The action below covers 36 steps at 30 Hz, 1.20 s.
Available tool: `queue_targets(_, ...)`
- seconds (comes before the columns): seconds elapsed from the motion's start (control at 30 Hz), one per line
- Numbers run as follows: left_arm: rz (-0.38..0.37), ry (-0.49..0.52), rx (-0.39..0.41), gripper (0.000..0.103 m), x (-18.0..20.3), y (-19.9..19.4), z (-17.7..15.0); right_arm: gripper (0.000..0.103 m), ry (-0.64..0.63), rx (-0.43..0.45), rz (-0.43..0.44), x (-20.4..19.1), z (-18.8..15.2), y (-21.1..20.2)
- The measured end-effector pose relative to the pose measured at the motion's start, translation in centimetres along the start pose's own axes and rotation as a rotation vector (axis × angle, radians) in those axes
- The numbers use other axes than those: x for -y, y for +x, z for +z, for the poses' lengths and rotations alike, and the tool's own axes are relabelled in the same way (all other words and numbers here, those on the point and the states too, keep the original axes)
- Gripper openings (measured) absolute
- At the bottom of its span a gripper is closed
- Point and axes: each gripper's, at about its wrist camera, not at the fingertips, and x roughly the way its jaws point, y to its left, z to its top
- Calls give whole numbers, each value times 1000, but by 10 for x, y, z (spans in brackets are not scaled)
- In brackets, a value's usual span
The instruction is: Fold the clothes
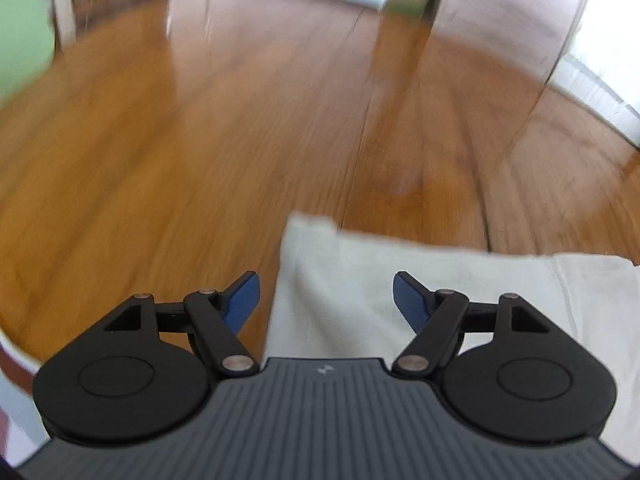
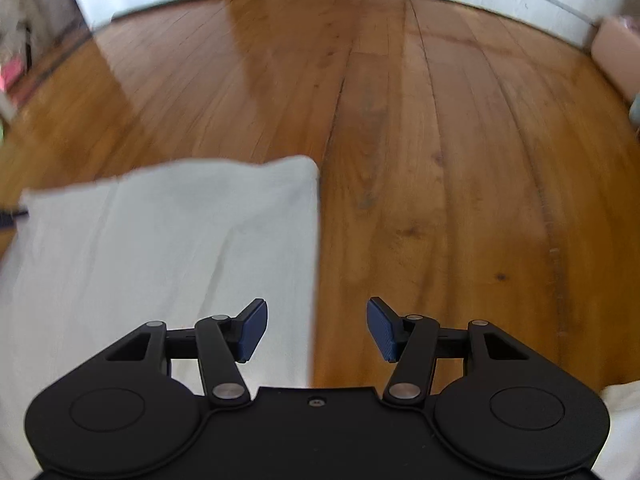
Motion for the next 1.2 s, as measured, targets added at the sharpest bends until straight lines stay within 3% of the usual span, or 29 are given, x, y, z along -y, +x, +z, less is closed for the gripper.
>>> queue_targets(0.07,1,59,29,74,4,-3,-6,61,23,28,16,-7,5,12)
queue_targets(0.13,17,55,10,73,2,1,-6,61,53,52,25,-12,11,26)
queue_targets(0.2,-17,-5,5,72,-4,1,-6,61,100,68,18,-14,17,44)
queue_targets(0.27,-74,-81,-14,75,-12,2,-5,61,147,50,-50,-17,23,59)
queue_targets(0.33,-95,-118,-48,76,-19,6,-11,61,186,69,-48,-12,28,67)
queue_targets(0.43,-34,-87,-48,76,-20,8,-17,62,243,111,-21,-3,35,78)
queue_targets(0.57,-46,-103,-56,78,-25,12,-18,62,318,166,15,9,44,91)
queue_targets(0.63,-39,-84,-56,78,-23,17,-15,61,236,207,-3,-4,45,94)
queue_targets(0.7,-24,-60,-64,78,-18,23,-11,59,113,189,-33,-23,46,104)
queue_targets(0.73,-17,-49,-67,77,-15,26,-9,52,53,176,-46,-32,46,110)
queue_targets(0.77,9,-38,-68,47,-11,27,-8,33,24,189,-51,-37,44,112)
queue_targets(0.8,37,37,-84,16,-2,21,-3,17,2,208,-64,-41,45,111)
queue_targets(0.83,64,122,-103,7,8,15,1,17,-25,225,-83,-46,46,110)
queue_targets(0.9,119,292,-139,7,29,2,11,17,-65,295,-119,-55,46,95)
queue_targets(0.93,130,328,-146,7,32,-8,18,17,-83,334,-137,-59,46,86)
queue_targets(1.0,132,311,-134,7,36,-29,32,17,-103,389,-163,-65,45,74)
queue_targets(1.1,131,356,-77,8,47,-42,37,17,-78,402,-178,-62,43,72)
queue_targets(1.2,217,344,-123,15,47,-8,29,17,-65,414,-187,-61,41,68)
